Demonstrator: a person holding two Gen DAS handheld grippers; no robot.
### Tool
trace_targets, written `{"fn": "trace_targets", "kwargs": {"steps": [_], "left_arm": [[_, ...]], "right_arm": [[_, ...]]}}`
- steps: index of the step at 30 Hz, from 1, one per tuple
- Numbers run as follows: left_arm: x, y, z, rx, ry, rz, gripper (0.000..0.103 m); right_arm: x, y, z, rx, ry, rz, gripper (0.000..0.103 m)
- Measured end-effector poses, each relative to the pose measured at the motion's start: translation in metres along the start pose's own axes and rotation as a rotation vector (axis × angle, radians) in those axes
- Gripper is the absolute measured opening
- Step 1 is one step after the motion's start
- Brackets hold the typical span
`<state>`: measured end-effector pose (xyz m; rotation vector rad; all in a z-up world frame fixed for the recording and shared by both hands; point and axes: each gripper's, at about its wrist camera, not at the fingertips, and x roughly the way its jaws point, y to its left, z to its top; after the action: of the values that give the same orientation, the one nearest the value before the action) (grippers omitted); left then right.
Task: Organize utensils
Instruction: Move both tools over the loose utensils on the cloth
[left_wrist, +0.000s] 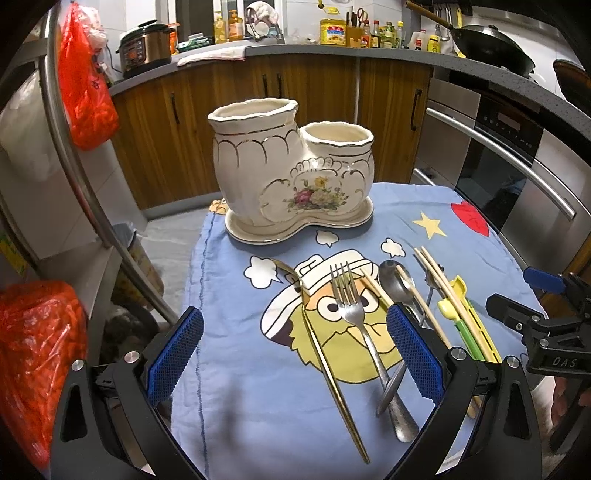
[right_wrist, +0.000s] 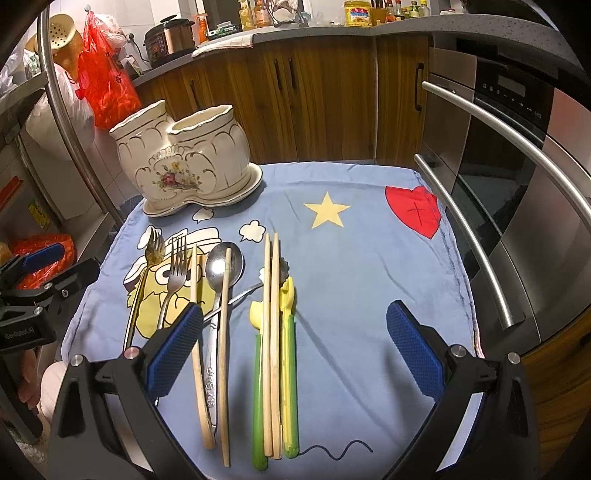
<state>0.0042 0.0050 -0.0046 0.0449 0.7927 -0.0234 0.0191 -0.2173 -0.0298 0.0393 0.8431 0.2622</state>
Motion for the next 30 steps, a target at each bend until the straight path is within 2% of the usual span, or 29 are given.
{"fn": "trace_targets", "kwargs": {"steps": [20, 30], "left_arm": [[0.008, 0.009, 0.007, 0.017, -0.018, -0.001, 0.099], [0.023, 0.014, -0.006, 0.006, 0.022, -0.027, 0.099]], "right_arm": [[0.012, 0.003, 0.009, 0.010, -0.010, -0.012, 0.098], [0.024, 0.003, -0.003, 0.002, 0.024, -0.008, 0.098]]}}
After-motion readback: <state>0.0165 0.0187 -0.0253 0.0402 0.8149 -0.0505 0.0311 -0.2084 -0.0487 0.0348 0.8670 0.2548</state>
